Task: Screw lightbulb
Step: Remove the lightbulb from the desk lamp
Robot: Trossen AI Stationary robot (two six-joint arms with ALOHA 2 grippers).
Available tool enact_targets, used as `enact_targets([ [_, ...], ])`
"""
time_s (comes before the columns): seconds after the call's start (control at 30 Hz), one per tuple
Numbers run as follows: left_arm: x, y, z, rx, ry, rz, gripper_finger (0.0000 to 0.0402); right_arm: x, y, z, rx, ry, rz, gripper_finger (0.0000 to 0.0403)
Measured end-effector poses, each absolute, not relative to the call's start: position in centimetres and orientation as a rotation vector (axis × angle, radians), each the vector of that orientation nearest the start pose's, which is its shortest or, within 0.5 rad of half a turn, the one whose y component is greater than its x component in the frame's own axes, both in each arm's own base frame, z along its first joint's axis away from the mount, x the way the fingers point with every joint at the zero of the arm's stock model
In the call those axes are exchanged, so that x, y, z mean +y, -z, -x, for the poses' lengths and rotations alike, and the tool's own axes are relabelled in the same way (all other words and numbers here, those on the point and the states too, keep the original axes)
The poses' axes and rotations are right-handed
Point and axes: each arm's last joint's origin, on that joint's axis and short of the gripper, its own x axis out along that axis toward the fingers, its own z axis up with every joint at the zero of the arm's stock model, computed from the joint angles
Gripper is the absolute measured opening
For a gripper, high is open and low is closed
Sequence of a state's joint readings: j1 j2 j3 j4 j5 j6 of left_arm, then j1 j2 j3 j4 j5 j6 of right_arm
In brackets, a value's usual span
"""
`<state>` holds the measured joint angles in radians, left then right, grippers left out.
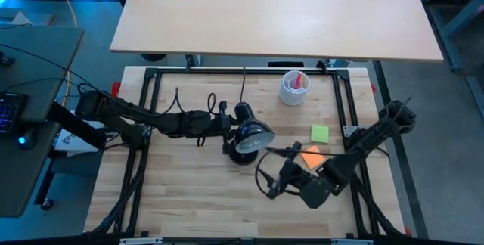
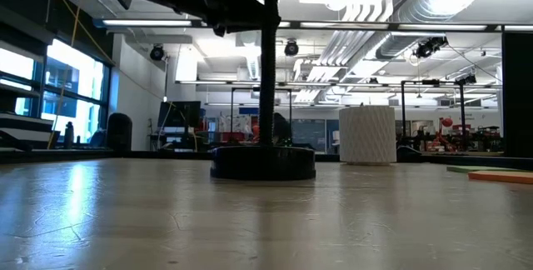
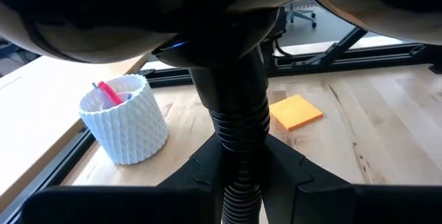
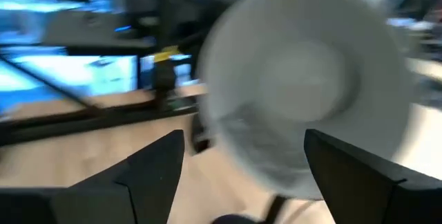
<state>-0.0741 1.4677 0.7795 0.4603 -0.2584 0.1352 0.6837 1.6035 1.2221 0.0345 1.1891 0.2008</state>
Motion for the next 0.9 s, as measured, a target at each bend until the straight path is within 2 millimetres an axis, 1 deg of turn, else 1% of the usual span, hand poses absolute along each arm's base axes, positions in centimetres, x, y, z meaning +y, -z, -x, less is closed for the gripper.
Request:
enact_targets([
  [0.1, -1.55, -23.52, -31.32, 0.237, -0.174, -0.172, 0.006, 20.46, -30.41, -29.12, 0.182, 0.407, 0.072, 0.0298],
  [0.2, -1.54, -23.53, -31.33, 0.233, -0.179, -0.165, 0.0068, 20.87, -30.36, -28.97, 0.199, 0.35, 0.103, 0.0298],
  [0.33, -1.58, -23.28, -31.35, 0.248, -0.157, -0.167, 0.0087, 21.09, -30.39, -28.71, 0.203, 0.366, 0.173, 0.0298],
  [0.47, -1.56, -23.09, -31.26, 0.271, -0.159, -0.169, 0.01, 21.03, -30.4, -28.71, 0.201, 0.382, 0.177, 0.0298],
  [0.73, -1.62, -23.06, -31.2, 0.276, -0.218, -0.16, 0.0103, 20.97, -30.4, -28.75, 0.201, 0.384, 0.178, 0.0298],
  [0.9, -1.58, -23.03, -31.19, 0.279, -0.226, -0.157, 0.0104, 20.92, -30.4, -28.79, 0.203, 0.386, 0.186, 0.0298],
])
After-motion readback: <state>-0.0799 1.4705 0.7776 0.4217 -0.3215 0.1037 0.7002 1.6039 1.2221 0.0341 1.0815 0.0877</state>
